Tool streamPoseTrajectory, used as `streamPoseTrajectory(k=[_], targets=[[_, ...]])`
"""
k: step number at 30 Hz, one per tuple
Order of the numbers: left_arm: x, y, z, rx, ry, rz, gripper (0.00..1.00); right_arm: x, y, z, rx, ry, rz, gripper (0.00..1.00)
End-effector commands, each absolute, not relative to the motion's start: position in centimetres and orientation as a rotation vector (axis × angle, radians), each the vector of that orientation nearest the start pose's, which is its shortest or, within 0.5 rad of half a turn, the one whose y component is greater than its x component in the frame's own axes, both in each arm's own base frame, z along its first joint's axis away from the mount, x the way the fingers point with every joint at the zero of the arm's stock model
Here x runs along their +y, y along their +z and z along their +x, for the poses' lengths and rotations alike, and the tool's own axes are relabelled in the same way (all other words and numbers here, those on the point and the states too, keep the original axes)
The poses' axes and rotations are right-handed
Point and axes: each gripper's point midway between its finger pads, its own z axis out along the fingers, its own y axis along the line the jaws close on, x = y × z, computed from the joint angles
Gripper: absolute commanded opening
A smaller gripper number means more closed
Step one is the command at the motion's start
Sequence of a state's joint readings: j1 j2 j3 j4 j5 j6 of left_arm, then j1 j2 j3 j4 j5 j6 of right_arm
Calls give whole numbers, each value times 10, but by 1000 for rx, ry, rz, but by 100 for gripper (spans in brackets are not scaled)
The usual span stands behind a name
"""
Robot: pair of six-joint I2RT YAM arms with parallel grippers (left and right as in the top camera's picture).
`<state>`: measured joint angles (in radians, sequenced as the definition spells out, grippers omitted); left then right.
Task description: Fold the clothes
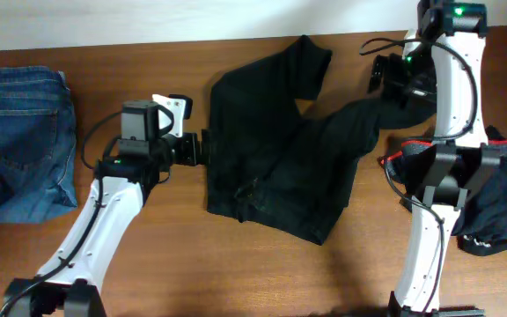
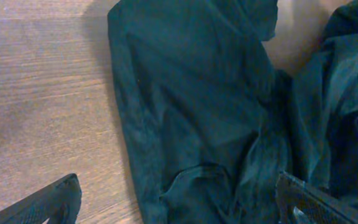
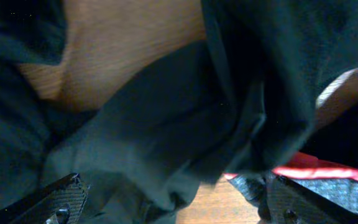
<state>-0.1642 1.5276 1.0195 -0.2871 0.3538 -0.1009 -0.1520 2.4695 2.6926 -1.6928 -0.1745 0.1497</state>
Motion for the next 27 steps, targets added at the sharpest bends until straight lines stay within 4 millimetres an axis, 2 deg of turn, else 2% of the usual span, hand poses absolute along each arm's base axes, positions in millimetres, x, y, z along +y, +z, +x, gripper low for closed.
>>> streamPoseTrajectory(k=[1, 5, 10, 16, 21, 27], targets=[[-124, 160, 406, 2306, -450, 272, 99, -38, 206, 468, 2876, 287, 382, 99], [-123, 160, 407, 2307, -438, 267, 99, -37, 220, 465, 2848, 278, 340, 99], [-121, 158, 408, 2312, -425, 260, 99, -36, 225, 464, 2839, 283, 337, 99], [-118, 130, 403, 2409, -410, 244, 99, -14, 227, 466, 2838, 367, 281, 99], [-122, 109, 377, 2542, -469, 246, 99, 13, 225, 466, 2861, 308, 140, 98], [-104, 80, 329, 2786, -390, 240, 98, 34, 223, 467, 2864, 248, 59, 99]])
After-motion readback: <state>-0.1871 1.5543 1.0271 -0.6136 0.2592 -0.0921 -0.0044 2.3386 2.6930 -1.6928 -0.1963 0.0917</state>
